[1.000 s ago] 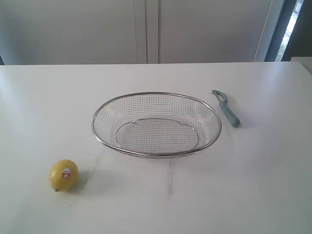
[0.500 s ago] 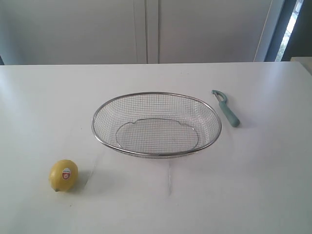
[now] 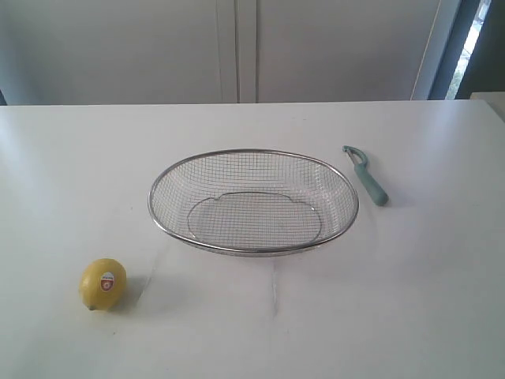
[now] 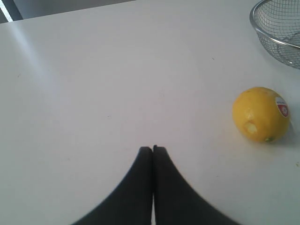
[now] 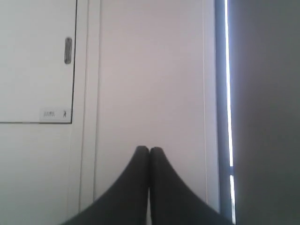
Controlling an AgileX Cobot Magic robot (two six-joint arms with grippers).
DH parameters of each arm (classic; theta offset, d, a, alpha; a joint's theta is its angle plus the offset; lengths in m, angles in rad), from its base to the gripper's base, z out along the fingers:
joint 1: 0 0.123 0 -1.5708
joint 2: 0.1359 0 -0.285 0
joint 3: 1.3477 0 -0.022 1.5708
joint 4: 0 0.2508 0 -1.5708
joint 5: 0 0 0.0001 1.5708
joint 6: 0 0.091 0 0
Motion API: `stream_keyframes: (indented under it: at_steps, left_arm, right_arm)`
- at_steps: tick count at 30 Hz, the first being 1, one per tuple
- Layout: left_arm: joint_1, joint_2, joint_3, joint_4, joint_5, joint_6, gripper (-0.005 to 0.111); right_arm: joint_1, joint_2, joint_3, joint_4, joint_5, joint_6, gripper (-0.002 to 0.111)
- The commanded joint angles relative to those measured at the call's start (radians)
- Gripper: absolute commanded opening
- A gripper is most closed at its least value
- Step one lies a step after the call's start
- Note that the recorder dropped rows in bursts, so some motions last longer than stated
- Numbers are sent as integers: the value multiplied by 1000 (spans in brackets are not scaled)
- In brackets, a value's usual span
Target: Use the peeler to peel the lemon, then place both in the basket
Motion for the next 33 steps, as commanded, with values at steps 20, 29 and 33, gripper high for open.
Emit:
stream_keyframes:
  at_steps: [20,29,33]
  left_arm:
    - [-7,-5,2,-6,-3,-4,0]
    - [-7,-5,2,-6,-3,-4,0]
    - [-7,-5,2,-6,-3,-4,0]
  right_arm:
    - [2,-6,2,-3,-106,-5,0]
    - [2,-6,2,-3,-92,103,0]
    - [2,-6,2,-3,-98,103,0]
